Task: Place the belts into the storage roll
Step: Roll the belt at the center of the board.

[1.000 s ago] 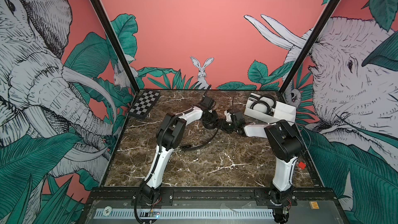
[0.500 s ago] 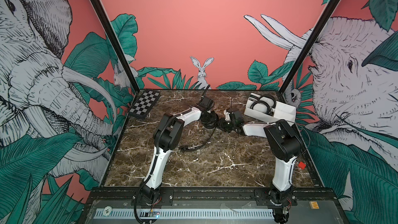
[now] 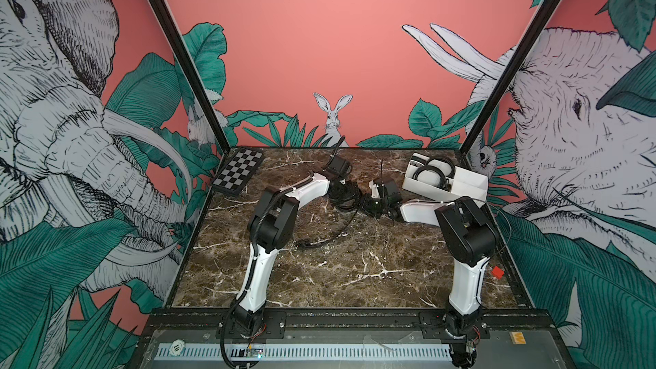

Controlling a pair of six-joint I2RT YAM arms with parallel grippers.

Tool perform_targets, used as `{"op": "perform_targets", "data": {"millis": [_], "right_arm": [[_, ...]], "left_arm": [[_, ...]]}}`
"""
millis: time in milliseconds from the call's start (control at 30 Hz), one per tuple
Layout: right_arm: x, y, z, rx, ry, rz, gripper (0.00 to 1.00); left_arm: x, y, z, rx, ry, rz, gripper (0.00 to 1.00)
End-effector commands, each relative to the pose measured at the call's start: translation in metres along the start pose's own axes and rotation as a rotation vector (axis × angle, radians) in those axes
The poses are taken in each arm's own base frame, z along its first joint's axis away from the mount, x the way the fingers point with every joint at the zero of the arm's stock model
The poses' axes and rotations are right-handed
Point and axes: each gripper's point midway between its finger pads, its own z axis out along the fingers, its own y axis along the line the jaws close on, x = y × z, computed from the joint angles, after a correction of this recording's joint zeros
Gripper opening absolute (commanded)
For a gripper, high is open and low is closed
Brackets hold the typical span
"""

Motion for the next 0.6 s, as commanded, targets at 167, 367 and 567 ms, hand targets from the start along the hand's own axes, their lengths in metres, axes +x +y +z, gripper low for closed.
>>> {"op": "perform_targets", "data": {"millis": [167,367,567], "right_arm": [[0.017,-0.033,0.005,0.128,0.056,0.036,0.43],[0.014,-0.027,0.006,0.130,0.069,0.016,0.55],[0.004,-0.022,0.003,0.171,0.081,-0.031,0.59]], "left_arm": [[-0.027,-0.048,-0.083,0.136,-0.160,0.056,0.88],[-0.016,-0.043,-0.105,0.149,-0.160,0.065,0.92],[0.042,0.011,-0.120,-0.006,-0.048,0.144,0.89]]}}
